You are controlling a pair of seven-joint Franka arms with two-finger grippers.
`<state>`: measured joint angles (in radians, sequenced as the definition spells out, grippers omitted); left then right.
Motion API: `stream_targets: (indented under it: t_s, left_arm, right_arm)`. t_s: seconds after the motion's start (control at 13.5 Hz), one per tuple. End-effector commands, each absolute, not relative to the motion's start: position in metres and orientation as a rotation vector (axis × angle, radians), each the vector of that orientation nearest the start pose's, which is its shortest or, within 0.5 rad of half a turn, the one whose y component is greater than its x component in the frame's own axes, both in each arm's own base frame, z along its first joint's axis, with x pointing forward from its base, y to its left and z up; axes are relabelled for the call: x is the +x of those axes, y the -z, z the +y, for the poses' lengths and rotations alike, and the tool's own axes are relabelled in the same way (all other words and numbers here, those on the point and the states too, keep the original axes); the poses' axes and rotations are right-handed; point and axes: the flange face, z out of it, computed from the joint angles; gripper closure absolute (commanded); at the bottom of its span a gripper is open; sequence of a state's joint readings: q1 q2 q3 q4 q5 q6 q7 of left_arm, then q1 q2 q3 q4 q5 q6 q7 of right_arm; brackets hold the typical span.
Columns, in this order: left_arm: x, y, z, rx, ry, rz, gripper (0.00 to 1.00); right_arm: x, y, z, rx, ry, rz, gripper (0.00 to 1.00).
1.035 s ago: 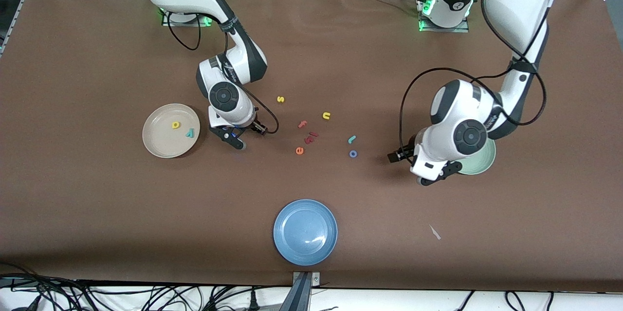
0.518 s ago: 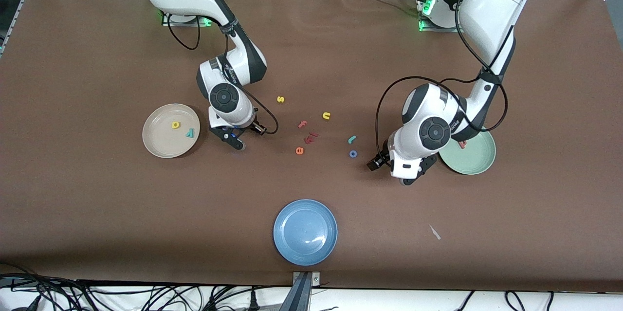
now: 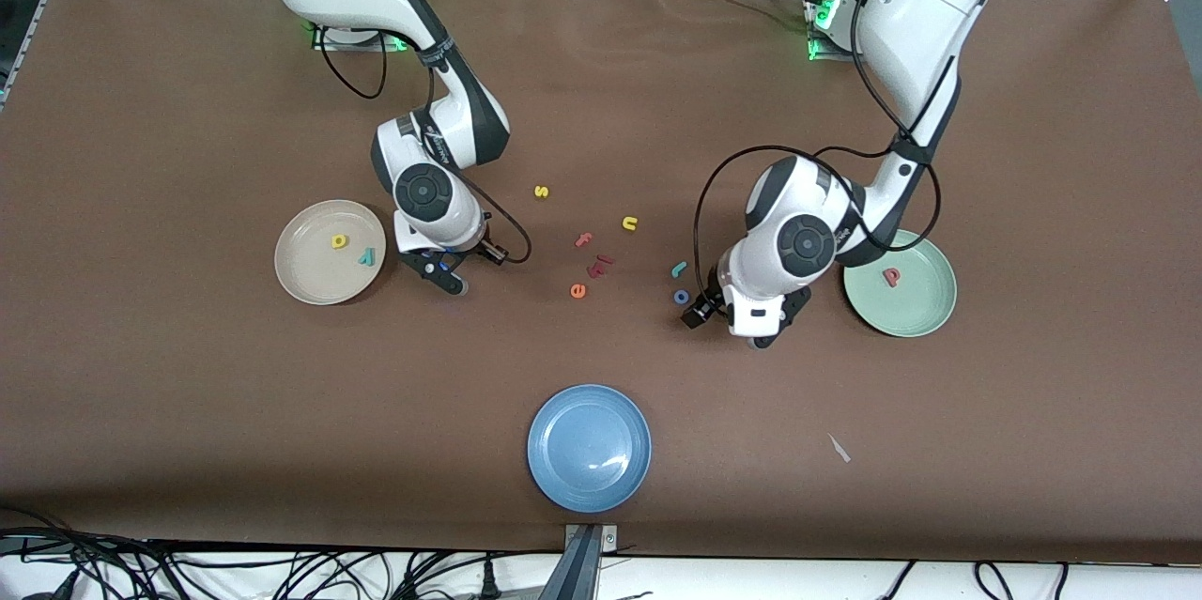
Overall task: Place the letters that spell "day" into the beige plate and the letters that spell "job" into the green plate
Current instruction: 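Place the green p on the cream plate while the left gripper grasps o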
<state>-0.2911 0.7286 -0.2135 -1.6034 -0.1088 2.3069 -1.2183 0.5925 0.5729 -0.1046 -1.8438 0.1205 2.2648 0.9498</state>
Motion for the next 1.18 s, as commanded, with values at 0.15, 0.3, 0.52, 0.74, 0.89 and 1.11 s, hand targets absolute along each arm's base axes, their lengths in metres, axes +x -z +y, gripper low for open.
stream_targets:
  t_s: [0.15, 0.3, 0.52, 0.74, 0.89, 1.11]
  left_arm:
    - [0.624, -0.195, -0.334, -2.980, -0.297, -1.375, 0.19]
    - [0.633, -0.192, -0.338, -2.976, -0.286, -1.408, 0.20]
    - [0.629, -0.185, -0.345, -2.979, -0.284, -1.376, 0.29]
    - [0.623, -0.177, -0.353, -2.978, -0.300, -1.354, 0.33]
    - [0.618, -0.173, -0.359, -2.982, -0.306, -1.330, 0.36]
    - [0.617, -0.171, -0.359, -2.980, -0.308, -1.326, 0.44]
  right_arm:
    - [0.589, -0.265, 0.222, -3.173, -0.295, 0.606, 0.90]
    - [0.601, -0.261, 0.170, -3.146, -0.343, 0.567, 0.89]
    - [0.605, -0.244, 0.113, -3.121, -0.409, 0.472, 0.89]
    - [0.605, -0.229, 0.070, -3.114, -0.457, 0.480, 0.89]
    - [0.603, -0.211, 0.046, -3.112, -0.490, 0.502, 0.89]
    - [0.605, -0.203, 0.037, -3.111, -0.500, 0.524, 0.55]
